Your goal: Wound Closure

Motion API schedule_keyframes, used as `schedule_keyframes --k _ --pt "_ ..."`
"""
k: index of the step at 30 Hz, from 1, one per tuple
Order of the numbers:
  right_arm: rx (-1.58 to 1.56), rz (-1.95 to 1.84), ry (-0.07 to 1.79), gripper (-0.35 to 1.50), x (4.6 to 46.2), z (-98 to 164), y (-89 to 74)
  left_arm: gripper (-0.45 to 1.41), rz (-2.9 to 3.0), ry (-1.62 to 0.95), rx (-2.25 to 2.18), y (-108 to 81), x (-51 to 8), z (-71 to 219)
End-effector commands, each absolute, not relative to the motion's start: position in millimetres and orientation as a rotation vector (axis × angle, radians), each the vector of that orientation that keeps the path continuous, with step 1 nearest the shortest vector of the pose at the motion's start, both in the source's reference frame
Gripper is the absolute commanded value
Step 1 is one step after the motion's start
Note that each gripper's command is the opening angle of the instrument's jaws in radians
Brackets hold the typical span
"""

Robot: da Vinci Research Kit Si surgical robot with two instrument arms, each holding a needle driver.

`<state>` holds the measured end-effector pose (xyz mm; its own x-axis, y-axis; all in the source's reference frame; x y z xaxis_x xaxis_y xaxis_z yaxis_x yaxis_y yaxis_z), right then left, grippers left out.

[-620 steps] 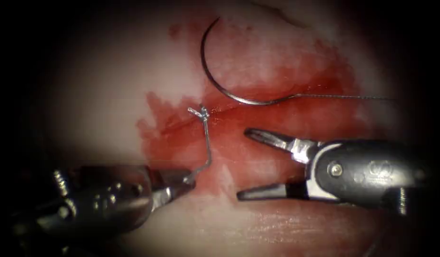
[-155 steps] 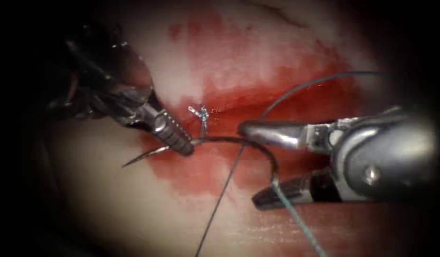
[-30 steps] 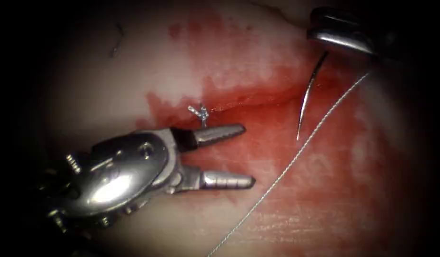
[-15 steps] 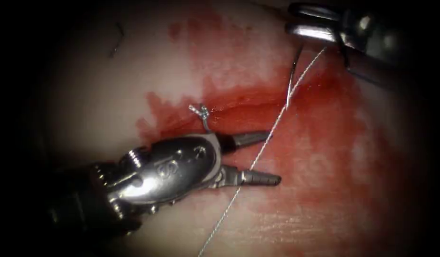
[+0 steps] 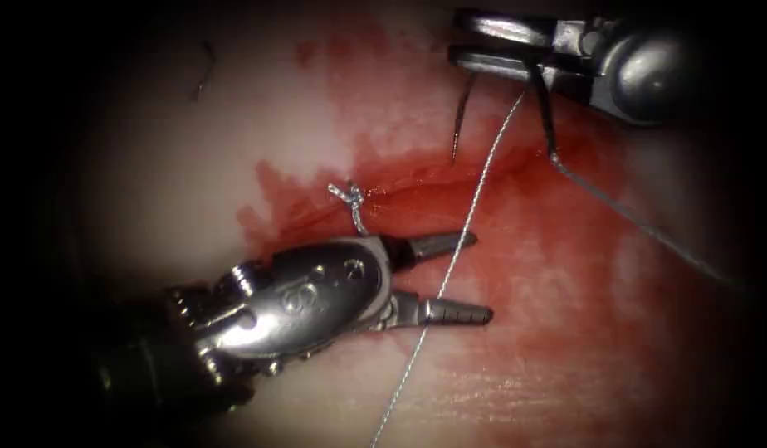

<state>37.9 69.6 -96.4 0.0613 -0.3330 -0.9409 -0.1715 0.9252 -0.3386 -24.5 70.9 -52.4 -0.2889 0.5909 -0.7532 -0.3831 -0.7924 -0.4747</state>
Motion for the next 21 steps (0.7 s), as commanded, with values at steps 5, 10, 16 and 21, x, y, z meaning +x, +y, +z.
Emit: schedule_keyframes --k 5,10,16,21 --pt "-0.427 -0.151 1.546 -0.35 39.7 -95.6 70.1 0.65 2.109 -0.268 -1.359 71.2 -24.9 -52.0" --pt "-0.446 -0.2 1.567 -0.35 40.4 -95.2 70.0 0.58 2.121 -0.275 -1.345 71.4 -24.5 -51.9" --pt "-0.459 -0.222 1.567 -0.35 40.2 -94.6 70.1 0.54 2.137 -0.304 -1.307 71.4 -24.1 -51.5" --pt "-0.466 -0.234 1.566 -0.35 40.4 -93.3 70.0 0.54 2.132 -0.304 -1.304 71.3 -23.9 -50.7"
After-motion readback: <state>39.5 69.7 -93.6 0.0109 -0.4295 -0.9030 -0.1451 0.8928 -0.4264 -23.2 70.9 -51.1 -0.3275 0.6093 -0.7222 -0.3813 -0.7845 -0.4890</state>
